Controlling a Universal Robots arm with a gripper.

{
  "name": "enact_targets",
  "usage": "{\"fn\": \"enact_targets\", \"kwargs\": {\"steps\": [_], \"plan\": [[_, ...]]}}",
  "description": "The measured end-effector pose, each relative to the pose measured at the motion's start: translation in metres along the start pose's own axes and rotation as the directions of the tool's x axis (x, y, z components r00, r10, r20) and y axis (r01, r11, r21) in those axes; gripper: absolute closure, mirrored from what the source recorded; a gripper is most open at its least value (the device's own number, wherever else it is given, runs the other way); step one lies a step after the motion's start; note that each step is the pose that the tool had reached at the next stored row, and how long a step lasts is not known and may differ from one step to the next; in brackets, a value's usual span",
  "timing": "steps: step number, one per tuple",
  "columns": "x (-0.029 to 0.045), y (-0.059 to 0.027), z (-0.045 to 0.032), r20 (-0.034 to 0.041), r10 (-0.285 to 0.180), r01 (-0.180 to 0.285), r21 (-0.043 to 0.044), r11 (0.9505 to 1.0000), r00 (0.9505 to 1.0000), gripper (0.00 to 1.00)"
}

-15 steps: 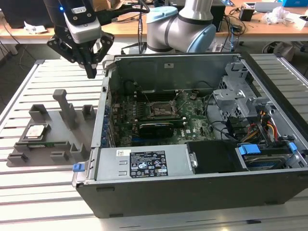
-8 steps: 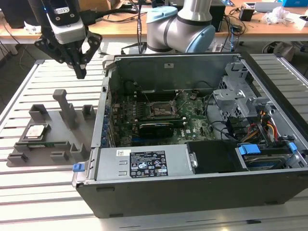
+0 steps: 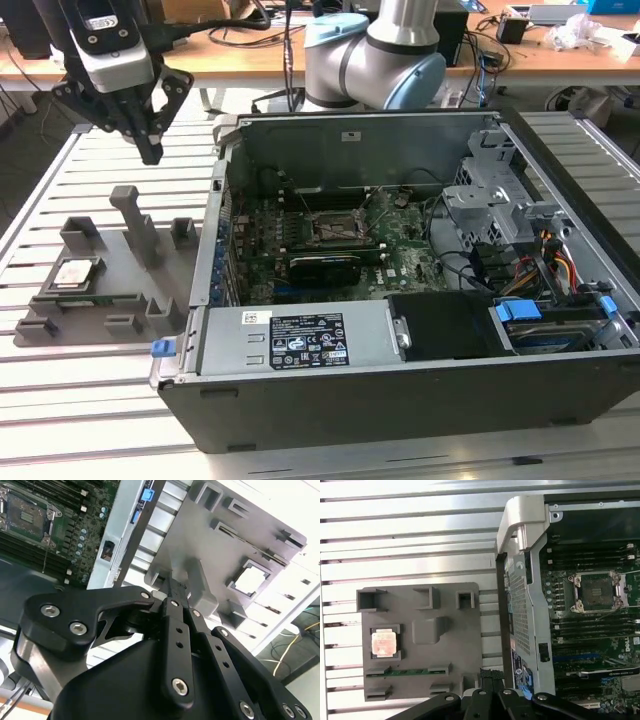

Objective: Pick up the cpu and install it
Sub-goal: 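Reach for the cpu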

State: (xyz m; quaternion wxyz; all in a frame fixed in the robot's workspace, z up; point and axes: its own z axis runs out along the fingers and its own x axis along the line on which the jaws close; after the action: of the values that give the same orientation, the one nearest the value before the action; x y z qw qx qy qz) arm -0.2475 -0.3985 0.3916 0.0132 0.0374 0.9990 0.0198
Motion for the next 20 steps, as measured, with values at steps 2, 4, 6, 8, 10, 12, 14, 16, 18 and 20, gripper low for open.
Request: {"fn": "enact_targets", "kwargs": {"steps": [2,4,6,8,10,12,14,16,18,20], "plan": [[0.0036,-0.0003,0.0001,0.0,0.0,0.0,0.0,1.0,1.0,0.89],[0.0066,-0.0005,0.0001,-0.0001,0.0,0.0,0.0001,1.0,1.0,0.89],[0.0102,-0.0007,0.0002,-0.0001,0.0,0.0,0.0001,1.0,1.0,0.89],[0.0158,-0.0012,0.0003,0.0,0.0,0.0,0.0,1.0,1.0,0.89],[0.0193,-0.0015,0.0004,0.0001,0.0,0.0,0.0,1.0,1.0,0.89],[0.0239,-0.0018,0.0004,0.0,0.0,0.0,0.0001,1.0,1.0,0.89],[0.0277,-0.0021,0.0005,0.0,0.0,0.0,0.0,1.0,1.0,0.89],[0.0321,-0.0024,0.0006,-0.0001,0.0,0.0,0.0001,1.0,1.0,0.89],[0.0348,-0.0026,0.0007,0.0,0.0,0.0,0.0,1.0,1.0,0.89],[0.0387,-0.0029,0.0008,0.0,0.0,0.0,0.0,1.0,1.0,0.89]]}}
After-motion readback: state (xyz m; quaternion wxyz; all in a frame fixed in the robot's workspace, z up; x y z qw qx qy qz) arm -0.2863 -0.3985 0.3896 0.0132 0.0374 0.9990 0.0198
